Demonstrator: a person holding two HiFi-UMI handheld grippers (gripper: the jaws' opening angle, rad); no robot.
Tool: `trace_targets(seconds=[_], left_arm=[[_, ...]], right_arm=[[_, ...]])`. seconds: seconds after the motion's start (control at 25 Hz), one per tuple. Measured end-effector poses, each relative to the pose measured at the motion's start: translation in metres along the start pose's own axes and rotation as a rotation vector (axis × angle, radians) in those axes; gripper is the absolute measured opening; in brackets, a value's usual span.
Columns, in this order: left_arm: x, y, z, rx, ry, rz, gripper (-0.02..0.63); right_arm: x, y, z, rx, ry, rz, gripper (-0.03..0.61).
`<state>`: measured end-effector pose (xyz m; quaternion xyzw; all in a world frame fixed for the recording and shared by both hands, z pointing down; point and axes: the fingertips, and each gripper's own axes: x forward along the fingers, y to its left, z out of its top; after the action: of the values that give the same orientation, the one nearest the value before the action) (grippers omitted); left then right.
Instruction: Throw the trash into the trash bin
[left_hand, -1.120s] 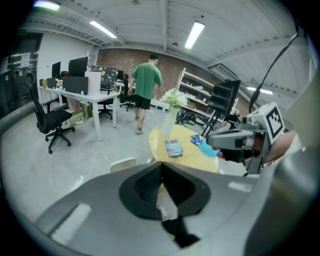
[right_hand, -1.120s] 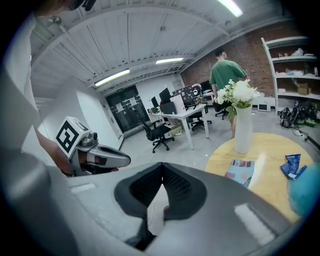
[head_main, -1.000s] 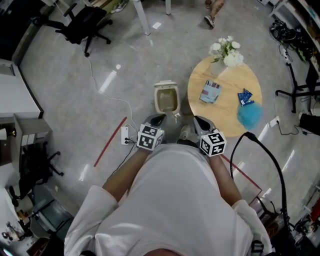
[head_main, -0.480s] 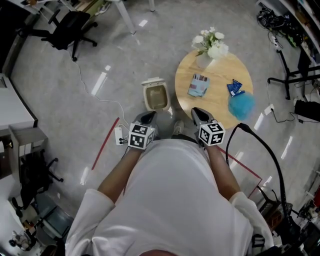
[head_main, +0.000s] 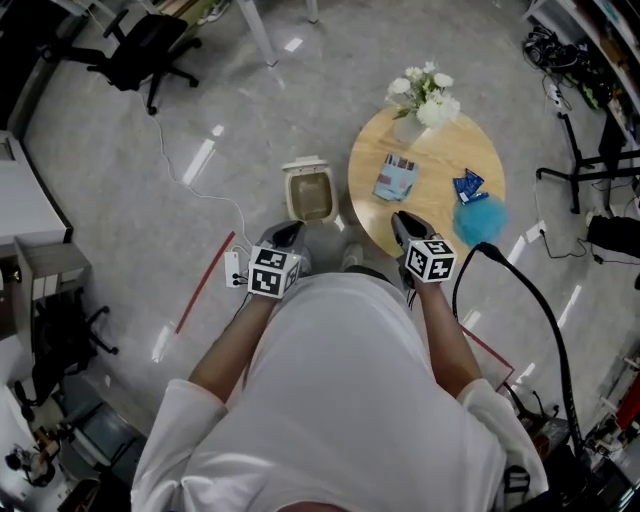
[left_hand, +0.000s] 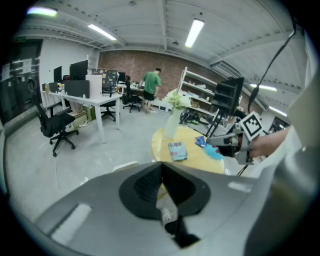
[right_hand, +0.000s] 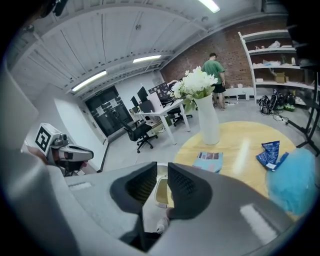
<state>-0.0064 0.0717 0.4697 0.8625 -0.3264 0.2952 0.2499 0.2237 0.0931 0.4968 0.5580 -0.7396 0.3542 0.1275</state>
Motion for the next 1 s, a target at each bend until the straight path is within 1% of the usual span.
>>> trace_targets(seconds=[0.2,0.4,0.48,0.64,1.0], left_arm=[[0.004,0.011,0.004,-0.047,-0.009,0.044,0.003],[0.009,0.016,0.002,-0.075,0.003,0.083,0.004],[0.011,0.017,-0.002,-0.08,0.013,0.098,0.005],[0.009,0.019,-0.011,-0.115,0.028,0.123,0.004],[0.015,0.018,-0.016,-0.161,0.05,0.172,0.003]], right_arm=[[0.016,-0.02,0.0,0.011,0.036,-0.002,0.084],[0.033,-0.047,0.002,0.008,0.087,-0.016,0.092],[0.039,-0.062,-0.002,0.024,0.104,-0.037,0.092],[0.048,-0.09,-0.01,0.06,0.137,-0.074,0.092],[0.064,-0.139,-0.021,0.11,0.198,-0.107,0.109]])
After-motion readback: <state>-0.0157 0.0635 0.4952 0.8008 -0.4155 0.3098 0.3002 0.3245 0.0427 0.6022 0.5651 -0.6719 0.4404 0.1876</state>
